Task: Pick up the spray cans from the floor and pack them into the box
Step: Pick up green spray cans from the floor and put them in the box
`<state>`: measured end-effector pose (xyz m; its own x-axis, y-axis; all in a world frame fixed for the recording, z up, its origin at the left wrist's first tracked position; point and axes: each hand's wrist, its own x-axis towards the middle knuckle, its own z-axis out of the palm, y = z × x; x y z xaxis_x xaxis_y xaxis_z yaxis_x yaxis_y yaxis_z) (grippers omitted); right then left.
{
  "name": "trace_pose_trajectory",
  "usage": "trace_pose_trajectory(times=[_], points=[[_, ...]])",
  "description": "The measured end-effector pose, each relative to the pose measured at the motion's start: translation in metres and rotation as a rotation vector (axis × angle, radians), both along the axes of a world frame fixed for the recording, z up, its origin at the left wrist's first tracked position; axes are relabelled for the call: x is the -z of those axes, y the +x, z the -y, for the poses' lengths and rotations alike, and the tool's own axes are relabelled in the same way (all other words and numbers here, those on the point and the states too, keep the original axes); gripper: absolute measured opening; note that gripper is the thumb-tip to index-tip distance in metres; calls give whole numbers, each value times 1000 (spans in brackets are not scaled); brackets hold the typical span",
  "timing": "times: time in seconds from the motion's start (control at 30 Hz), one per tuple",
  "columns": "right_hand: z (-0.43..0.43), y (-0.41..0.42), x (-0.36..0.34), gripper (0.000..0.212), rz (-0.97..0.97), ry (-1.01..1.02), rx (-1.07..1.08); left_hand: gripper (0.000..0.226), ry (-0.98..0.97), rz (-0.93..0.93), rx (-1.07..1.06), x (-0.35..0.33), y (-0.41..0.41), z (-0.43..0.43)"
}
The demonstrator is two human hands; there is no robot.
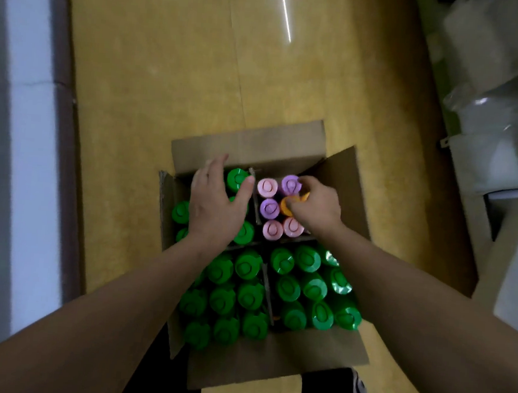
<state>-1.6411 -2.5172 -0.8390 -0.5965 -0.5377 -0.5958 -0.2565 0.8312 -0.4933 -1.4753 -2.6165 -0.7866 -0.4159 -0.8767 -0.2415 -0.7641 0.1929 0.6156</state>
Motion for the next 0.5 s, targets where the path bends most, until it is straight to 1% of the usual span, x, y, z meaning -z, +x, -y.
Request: trace_pose_trajectory(times=[0.07, 0.13, 0.3, 0.4, 0.5], points=[[3, -6, -53, 57, -59, -75, -72, 65, -74, 32, 24, -50, -10, 4], [9, -15, -117, 61, -114, -142, -145, 65, -142, 22, 39, -112, -20, 8], [30, -30, -307, 64, -251, -333, -337, 68, -284, 0, 20, -299, -40, 10], [41, -19, -424, 64, -335, -491, -446, 68, -366, -37, -15, -414, -25, 4], [43, 8, -527, 64, -427, -622, -560, 68, -514, -53, -71, -519, 16, -10]])
